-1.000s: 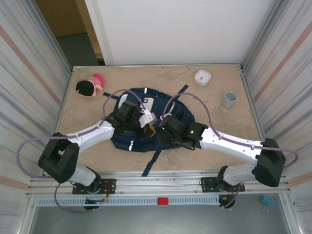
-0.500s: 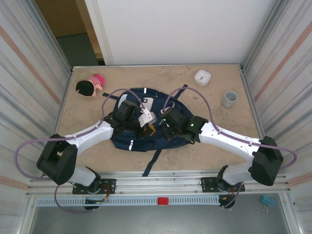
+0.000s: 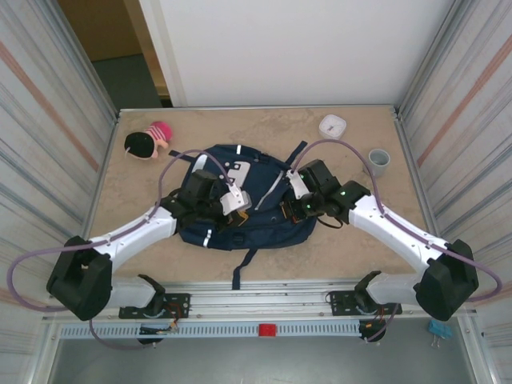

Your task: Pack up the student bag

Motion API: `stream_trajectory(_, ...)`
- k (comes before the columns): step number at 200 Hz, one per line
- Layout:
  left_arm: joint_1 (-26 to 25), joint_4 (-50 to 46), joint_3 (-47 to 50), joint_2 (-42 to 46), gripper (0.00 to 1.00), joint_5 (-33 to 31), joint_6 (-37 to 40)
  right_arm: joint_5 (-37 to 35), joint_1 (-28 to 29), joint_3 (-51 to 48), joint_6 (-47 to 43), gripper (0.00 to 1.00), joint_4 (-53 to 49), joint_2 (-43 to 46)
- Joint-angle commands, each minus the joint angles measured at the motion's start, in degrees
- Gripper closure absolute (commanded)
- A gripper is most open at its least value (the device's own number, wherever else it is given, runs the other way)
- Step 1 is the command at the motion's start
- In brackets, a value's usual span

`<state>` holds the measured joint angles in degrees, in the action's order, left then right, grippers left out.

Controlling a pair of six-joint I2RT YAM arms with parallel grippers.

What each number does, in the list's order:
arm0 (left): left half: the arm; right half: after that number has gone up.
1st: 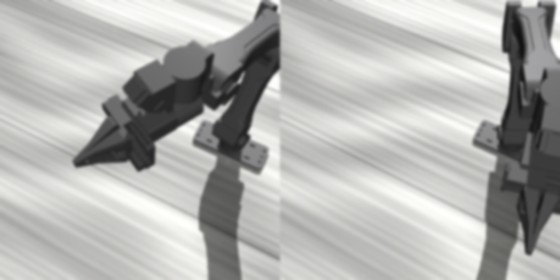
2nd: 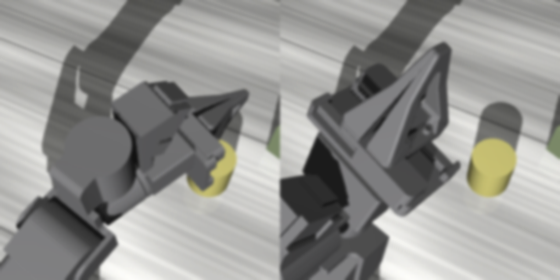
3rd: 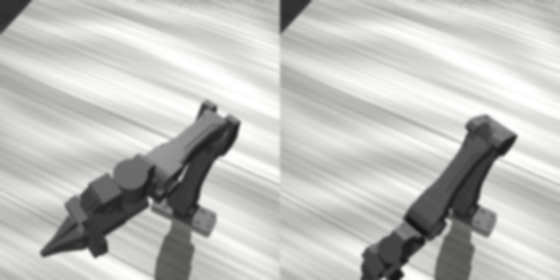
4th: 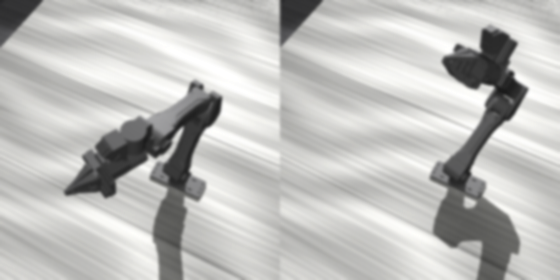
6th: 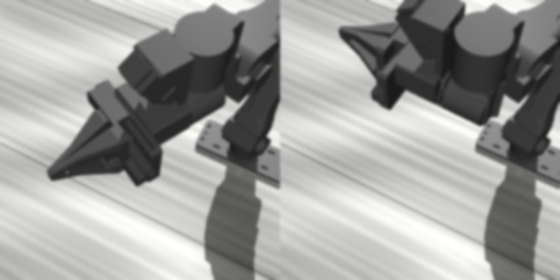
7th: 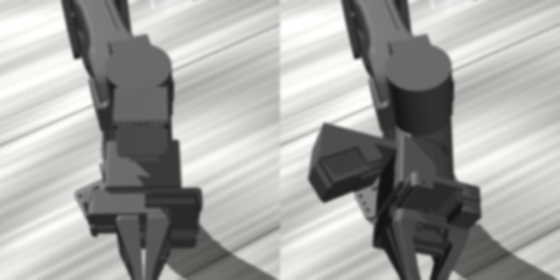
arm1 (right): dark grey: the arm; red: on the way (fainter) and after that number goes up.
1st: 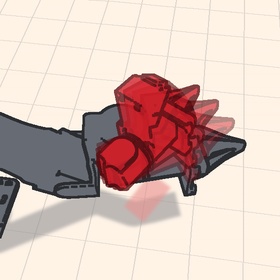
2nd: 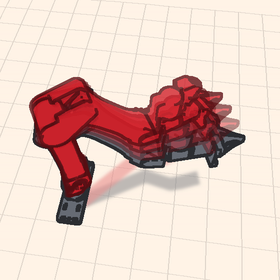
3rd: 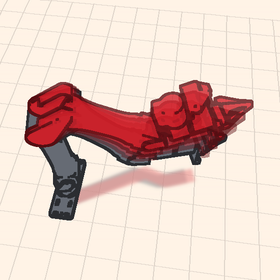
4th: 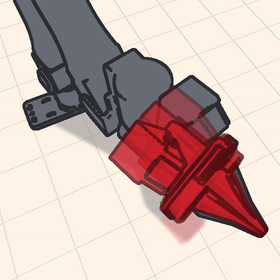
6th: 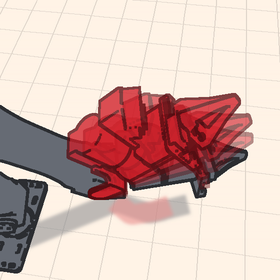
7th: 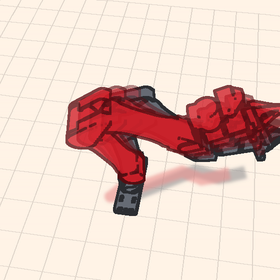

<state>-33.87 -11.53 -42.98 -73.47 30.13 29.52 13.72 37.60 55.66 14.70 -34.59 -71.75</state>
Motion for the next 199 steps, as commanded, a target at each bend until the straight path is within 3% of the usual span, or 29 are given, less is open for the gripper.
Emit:
stream_trajectory(1,1.6,-6.0,0.7,3.6,0.74,-3.5,-0.7,3.1,-0.7,-1.0,0.4,1.0,0.7,0.4)
stream_trajectory(29,1.4,-5.8,0.5,8.8,0.44,-8.8,-22.6,4.1,-0.4,-2.5,2.4,1.0,2.0,0.9)
stream_trajectory(47,0.9,-8.0,1.6,14.6,0.33,-18.6,-39.7,3.3,0.0,-2.7,2.4,1.0,1.8,0.9)
stream_trajectory(66,1.2,-15.9,2.9,20.4,0.27,-31.0,-59.3,2.9,0.6,-2.6,2.4,1.0,1.6,0.9)
stream_trajectory(84,1.5,-19.2,5.8,23.6,0.27,-32.5,-68.5,2.7,1.9,-2.5,2.7,1.0,1.6,0.7)
stream_trajectory(106,1.5,-20.2,9.5,23.8,0.27,-32.7,-75.5,0.5,5.4,-2.0,3.5,1.0,1.3,0.6)
stream_trajectory(128,1.5,-17.8,11.4,21.6,0.29,-33.0,-77.3,-2.2,9.8,-1.2,4.7,1.0,0.8,0.6)
stream_trajectory(169,3.7,-5.0,12.7,12.3,0.35,-31.9,-74.9,-7.2,17.6,-0.7,9.4,1.0,2.1,0.6)
stream_trajectory(199,5.6,-0.9,7.0,2.9,0.34,-27.9,-70.7,-8.6,20.3,-0.3,12.4,1.0,4.3,-1.2)
